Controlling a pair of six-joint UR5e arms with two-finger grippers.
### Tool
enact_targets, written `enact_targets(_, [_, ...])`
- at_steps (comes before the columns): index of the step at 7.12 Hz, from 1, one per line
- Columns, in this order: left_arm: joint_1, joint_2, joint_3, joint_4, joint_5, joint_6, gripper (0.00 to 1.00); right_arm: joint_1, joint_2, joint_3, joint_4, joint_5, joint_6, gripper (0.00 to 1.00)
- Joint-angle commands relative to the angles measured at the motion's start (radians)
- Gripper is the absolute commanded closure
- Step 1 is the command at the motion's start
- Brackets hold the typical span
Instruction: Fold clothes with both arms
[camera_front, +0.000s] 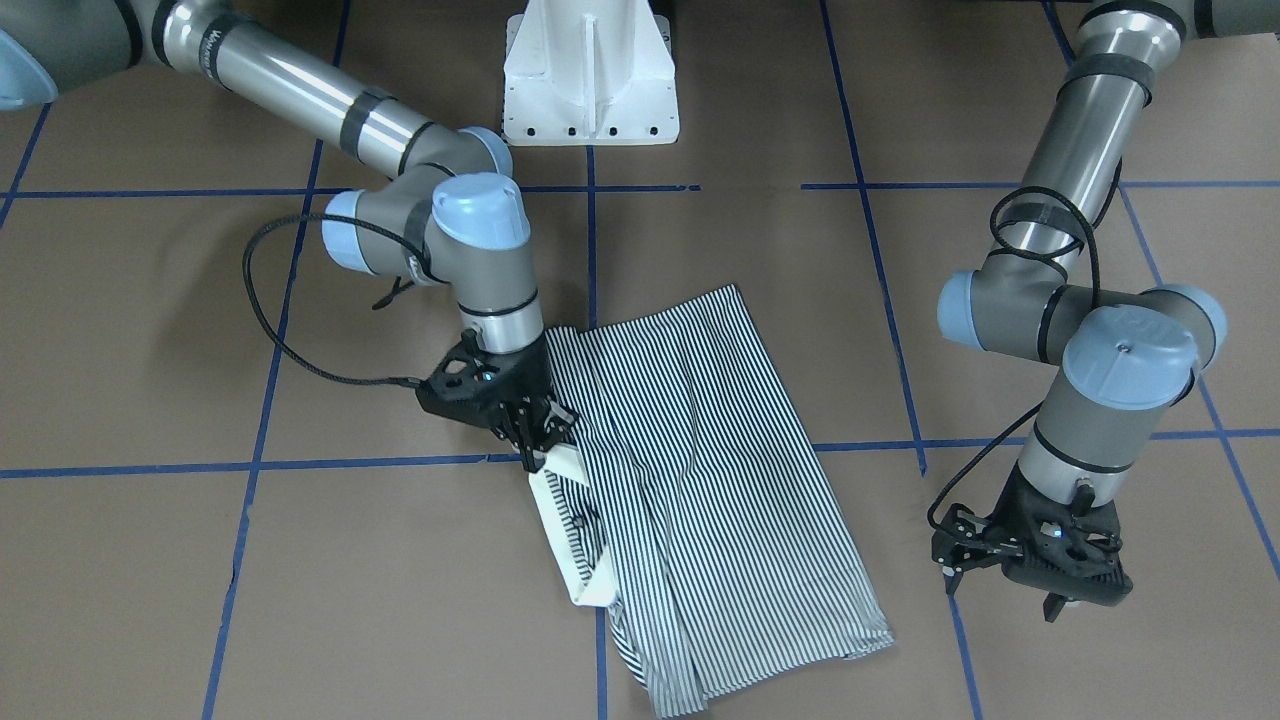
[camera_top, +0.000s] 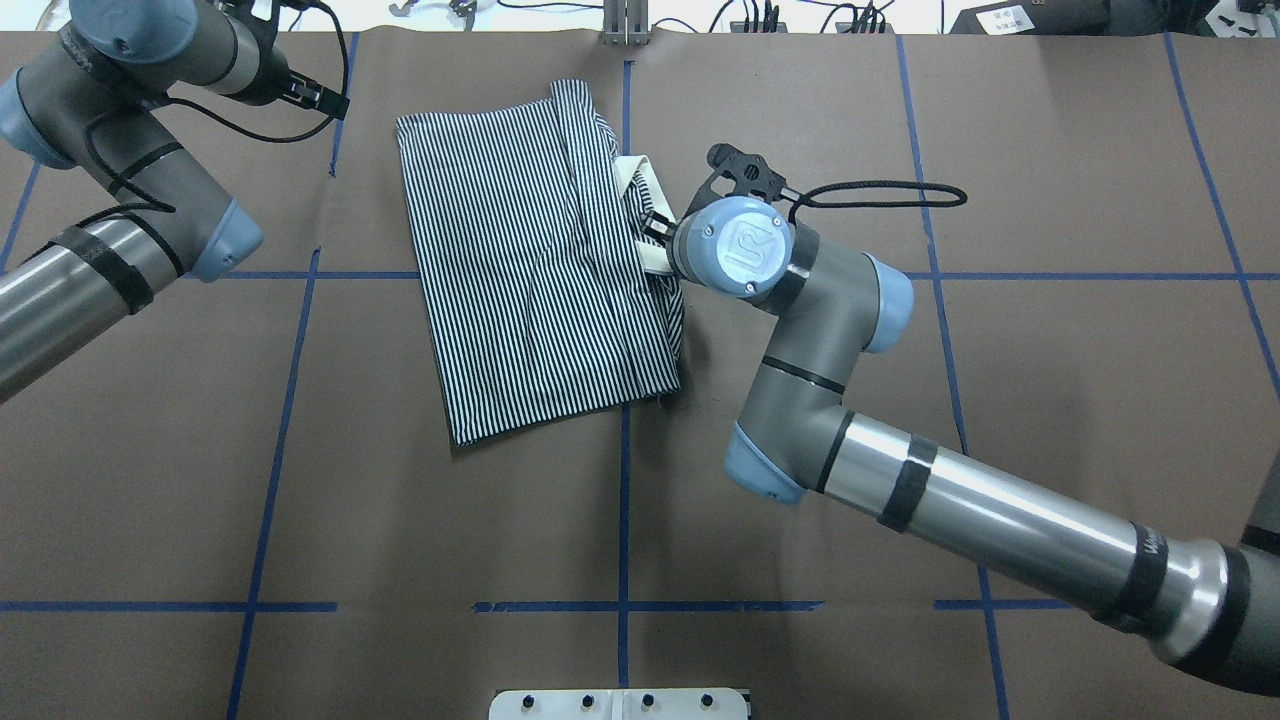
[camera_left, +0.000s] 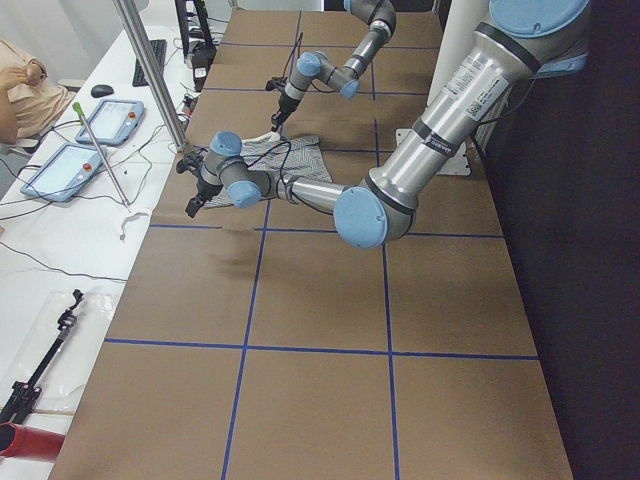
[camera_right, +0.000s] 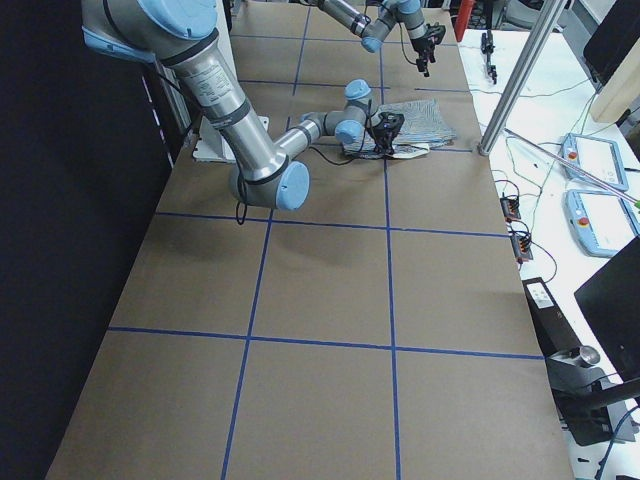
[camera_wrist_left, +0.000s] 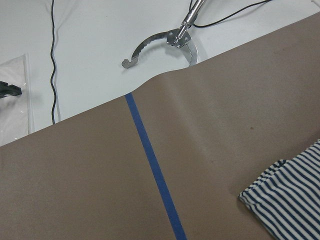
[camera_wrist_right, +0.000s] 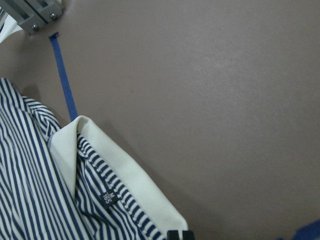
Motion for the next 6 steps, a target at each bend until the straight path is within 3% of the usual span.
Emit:
enact_targets(1, [0.004,0.001,-0.007,-0.003,0.0,-0.011,0.0,-0.054,-0.174,0.196,0.0,-0.037,0.002,1.0])
enact_targets(3, [0.007,0.001,-0.01,-0.003,0.0,-0.011,0.0,-0.08,-0.25,0.257,0.0,-0.057,0.002,1.0])
enact_targets(6, [0.007,0.012,-0.038,-0.002,0.0,-0.014,0.0,-0.076,-0.251,0.255,0.0,-0.048,-0.024,1.0])
